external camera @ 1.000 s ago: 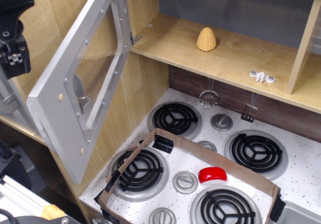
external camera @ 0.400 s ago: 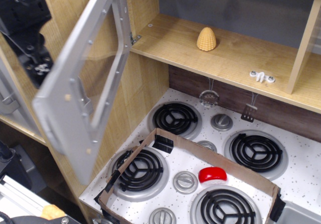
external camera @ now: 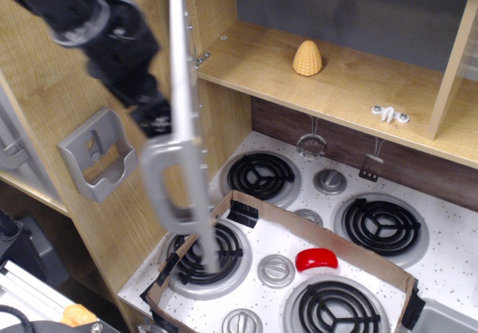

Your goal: Close microwave

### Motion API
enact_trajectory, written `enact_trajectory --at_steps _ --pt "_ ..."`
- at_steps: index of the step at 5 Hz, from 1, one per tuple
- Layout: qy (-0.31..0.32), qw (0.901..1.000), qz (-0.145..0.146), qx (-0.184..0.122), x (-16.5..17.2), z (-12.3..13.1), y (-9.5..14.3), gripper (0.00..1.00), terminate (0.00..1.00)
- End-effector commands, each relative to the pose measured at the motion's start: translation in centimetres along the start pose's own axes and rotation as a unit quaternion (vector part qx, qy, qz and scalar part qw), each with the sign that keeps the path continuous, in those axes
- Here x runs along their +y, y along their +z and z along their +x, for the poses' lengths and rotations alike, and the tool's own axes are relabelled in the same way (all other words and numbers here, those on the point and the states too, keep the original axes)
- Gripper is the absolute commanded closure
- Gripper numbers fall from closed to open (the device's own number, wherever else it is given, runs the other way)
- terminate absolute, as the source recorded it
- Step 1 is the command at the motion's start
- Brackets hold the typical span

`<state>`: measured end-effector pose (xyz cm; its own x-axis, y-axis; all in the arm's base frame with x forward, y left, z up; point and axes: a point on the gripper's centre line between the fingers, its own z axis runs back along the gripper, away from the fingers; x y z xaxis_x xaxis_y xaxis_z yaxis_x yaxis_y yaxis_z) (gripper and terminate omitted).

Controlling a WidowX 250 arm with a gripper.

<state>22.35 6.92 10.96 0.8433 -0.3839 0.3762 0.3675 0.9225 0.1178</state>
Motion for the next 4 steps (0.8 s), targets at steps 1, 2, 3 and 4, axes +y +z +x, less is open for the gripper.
enact_trajectory --at_steps 1,2,3,4 --pt "-0.026 0.9985 0.005 -0.049 -3.4 5.9 -1.8 0.00 0.00" --pt "-0.043 0.9973 -0.010 -0.058 -4.3 7.9 -2.8 0.00 0.00" --pt "-0.060 0.9958 -0.006 -0.069 -5.2 9.6 -3.1 0.00 0.00" --pt "-0.073 0.9939 -0.003 -0.082 -5.5 11.5 -3.3 0.00 0.00"
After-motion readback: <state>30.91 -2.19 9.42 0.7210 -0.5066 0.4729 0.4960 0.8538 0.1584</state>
